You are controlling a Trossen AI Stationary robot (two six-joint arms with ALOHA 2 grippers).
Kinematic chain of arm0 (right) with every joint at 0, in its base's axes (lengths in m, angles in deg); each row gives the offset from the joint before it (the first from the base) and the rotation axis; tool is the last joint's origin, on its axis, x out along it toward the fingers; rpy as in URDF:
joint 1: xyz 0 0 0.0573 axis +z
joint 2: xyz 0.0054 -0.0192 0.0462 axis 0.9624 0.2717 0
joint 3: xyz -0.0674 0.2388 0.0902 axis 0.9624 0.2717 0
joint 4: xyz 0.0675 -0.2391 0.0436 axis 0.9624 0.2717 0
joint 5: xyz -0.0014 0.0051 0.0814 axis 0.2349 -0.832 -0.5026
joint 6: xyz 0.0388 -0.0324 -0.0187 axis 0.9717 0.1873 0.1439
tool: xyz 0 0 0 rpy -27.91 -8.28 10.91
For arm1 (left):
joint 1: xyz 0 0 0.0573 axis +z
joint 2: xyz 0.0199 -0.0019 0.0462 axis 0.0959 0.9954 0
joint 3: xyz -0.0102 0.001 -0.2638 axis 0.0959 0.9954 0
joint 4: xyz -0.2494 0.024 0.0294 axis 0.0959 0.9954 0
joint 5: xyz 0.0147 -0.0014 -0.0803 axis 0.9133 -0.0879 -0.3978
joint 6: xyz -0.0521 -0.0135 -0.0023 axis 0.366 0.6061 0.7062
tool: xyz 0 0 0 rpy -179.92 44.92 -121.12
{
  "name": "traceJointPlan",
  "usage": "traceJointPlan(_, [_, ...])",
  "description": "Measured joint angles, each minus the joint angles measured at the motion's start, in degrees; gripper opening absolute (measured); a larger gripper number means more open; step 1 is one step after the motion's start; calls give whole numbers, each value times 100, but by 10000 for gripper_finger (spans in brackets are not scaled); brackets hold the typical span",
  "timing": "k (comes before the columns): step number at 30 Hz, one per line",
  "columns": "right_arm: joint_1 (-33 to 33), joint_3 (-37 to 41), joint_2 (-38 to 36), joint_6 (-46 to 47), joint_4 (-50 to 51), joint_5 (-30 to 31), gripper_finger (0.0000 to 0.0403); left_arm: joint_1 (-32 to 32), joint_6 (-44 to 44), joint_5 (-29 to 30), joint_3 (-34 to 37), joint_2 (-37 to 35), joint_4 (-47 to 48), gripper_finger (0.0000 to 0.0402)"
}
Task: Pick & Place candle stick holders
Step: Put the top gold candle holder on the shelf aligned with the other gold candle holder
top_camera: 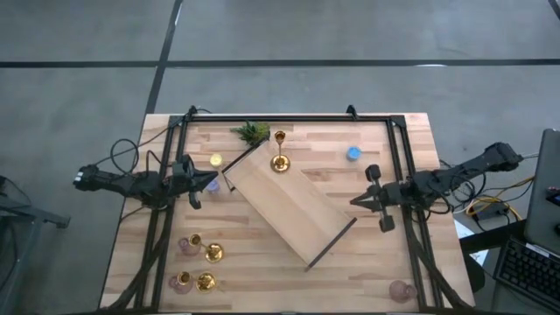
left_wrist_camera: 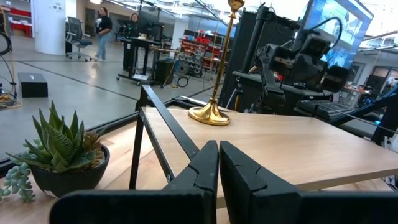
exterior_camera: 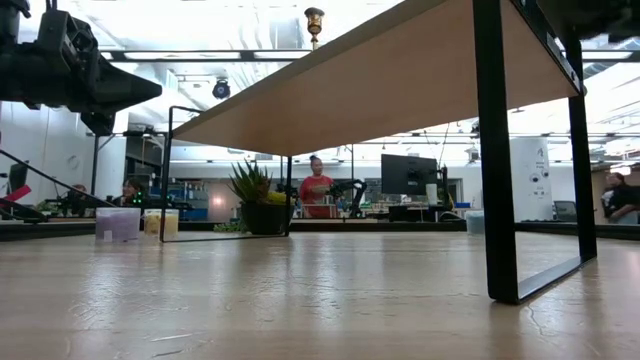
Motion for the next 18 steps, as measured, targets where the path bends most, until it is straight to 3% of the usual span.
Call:
traceJointPlan(3, [0,399,88,41,-722,32,8,1,-146,30,0,0,0,19])
traceJointPlan(7, [0,584,96,82,-853,222,8,4,-488,207,0,0,-4,19])
traceJointPlan(12, [-9,647,94,478,-850,505,8,6,26,178,19,-1,-58,19])
traceJointPlan(18, [0,678,81,400,-757,439,8,1,646,-734,114,-1,-492,19])
